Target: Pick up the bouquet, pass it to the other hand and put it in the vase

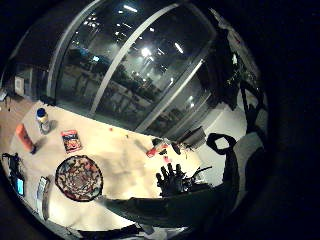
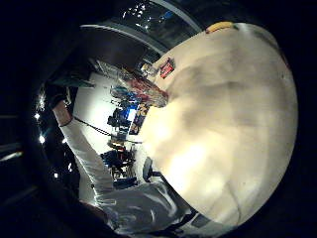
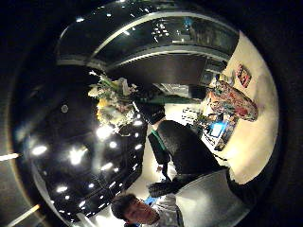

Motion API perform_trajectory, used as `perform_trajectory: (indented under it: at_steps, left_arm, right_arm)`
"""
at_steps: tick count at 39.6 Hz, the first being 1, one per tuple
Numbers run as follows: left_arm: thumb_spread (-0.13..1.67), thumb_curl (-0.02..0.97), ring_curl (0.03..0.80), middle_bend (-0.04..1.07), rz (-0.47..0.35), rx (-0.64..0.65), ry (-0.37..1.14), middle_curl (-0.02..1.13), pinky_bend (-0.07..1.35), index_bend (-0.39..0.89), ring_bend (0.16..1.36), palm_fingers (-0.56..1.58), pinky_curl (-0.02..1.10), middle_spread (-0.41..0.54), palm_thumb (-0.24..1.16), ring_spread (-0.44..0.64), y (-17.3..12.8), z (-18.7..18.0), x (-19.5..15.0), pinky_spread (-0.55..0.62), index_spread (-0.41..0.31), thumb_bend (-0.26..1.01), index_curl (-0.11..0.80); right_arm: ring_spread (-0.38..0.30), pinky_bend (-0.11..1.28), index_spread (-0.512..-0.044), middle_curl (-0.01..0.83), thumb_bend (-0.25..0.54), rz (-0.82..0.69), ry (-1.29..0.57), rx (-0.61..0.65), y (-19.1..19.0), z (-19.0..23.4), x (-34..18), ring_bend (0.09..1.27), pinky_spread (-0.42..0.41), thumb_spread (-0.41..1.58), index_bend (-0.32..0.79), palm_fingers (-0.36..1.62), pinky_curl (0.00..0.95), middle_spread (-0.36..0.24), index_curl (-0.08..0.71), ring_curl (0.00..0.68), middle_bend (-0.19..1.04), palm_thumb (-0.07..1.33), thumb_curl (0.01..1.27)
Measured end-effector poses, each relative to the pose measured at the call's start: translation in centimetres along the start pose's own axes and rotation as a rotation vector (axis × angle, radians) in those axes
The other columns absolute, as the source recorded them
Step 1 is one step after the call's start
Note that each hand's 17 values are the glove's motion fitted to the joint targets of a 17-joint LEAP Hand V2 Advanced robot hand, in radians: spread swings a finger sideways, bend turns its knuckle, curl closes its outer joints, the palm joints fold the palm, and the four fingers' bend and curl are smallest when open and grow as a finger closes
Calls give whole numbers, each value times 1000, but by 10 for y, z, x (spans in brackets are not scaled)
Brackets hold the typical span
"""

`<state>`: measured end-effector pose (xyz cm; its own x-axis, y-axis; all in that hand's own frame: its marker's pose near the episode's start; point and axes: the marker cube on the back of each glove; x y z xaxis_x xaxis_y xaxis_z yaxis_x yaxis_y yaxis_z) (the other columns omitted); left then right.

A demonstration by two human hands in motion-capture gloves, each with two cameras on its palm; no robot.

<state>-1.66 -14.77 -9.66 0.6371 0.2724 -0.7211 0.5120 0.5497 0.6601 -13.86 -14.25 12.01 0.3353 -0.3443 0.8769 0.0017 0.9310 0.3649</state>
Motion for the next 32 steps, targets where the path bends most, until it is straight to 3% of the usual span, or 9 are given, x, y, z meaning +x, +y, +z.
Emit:
perform_trajectory:
  at_steps: [2, 7, 11, 15, 17, 18, 19, 25, 32]
  left_arm:
    - [444, 727, 487, 777, 14, 0, 22, 579, 698, 473, 872, 1369, 511, -345, 874, -376, -2, 3, -10, -399, -347, -30, 566]
    - [437, 739, 486, 780, 204, 3, 209, 582, 697, 472, 864, 1363, 511, -342, 869, -375, -7, 7, -20, -397, -346, -31, 577]
    - [494, 722, 486, 782, -16, -64, 32, 583, 716, 448, 866, 1374, 516, -341, 789, -376, 5, 2, -66, -403, -344, -77, 577]
    - [685, 633, 483, 739, -145, -337, 1, 569, 767, 317, 877, 1285, 523, -335, 598, -373, 37, -11, -101, -420, -320, -119, 546]
    - [708, 586, 470, 688, -206, -498, -69, 574, 643, 56, 779, 593, 494, -263, 481, -281, 59, -23, -126, -322, -185, -137, 478]
    - [718, 568, 499, 699, -231, -562, -123, 605, 513, 71, 742, 181, 497, -211, 440, -206, 72, -31, -138, -208, -132, -133, 483]
    - [719, 548, 546, 534, -249, -614, -177, 596, 557, 34, 733, -402, 562, -76, 382, -76, 85, -40, -148, -66, -101, -141, 472]
    - [737, 482, 363, 240, -305, -690, -158, 403, 404, -1, 579, -418, 397, 208, 259, 215, 141, -77, -172, 231, 38, -84, 335]
    - [750, 441, 283, 155, -317, -671, -153, 303, 309, 39, 492, -325, 320, 378, 238, 395, 148, -88, -182, 412, 124, -50, 243]
  right_arm:
    - [1, 579, -445, 332, -32, 74, -58, -26, 9, 7, -4, 433, 209, 1018, 77, -117, 390, -91, 225, 297, 171, 445, 369]
    - [3, 575, -447, 321, -29, 71, -103, -63, 20, 17, -2, 434, 212, 1018, 83, -108, 383, -90, 197, 295, 168, 443, 363]
    - [4, 570, -448, 314, -28, 53, -186, -98, 25, 24, 7, 433, 213, 1020, 90, -100, 378, -86, 181, 295, 170, 443, 360]
    - [4, 560, -447, 311, -26, 98, -150, -119, 33, 27, 23, 427, 214, 1024, 95, -87, 373, -83, 169, 293, 180, 447, 358]
    - [2, 550, -445, 311, -25, 153, -71, -124, 38, 25, 38, 427, 215, 1029, 101, -80, 369, -80, 165, 293, 184, 449, 357]
    - [2, 548, -445, 311, -24, 184, -35, -126, 42, 23, 46, 426, 215, 1031, 101, -79, 368, -79, 163, 292, 183, 451, 357]
    - [2, 547, -445, 310, -24, 205, -12, -131, 45, 21, 52, 425, 215, 1032, 101, -78, 366, -79, 161, 292, 182, 454, 356]
    - [3, 516, -437, 307, -22, 103, -40, -171, 58, 7, 64, 418, 215, 1045, 120, -58, 355, -72, 163, 290, 184, 469, 357]
    - [4, 489, -423, 300, -21, 199, 58, -115, 61, -16, 88, 415, 221, 1058, 149, -30, 345, -68, 181, 289, 174, 480, 357]
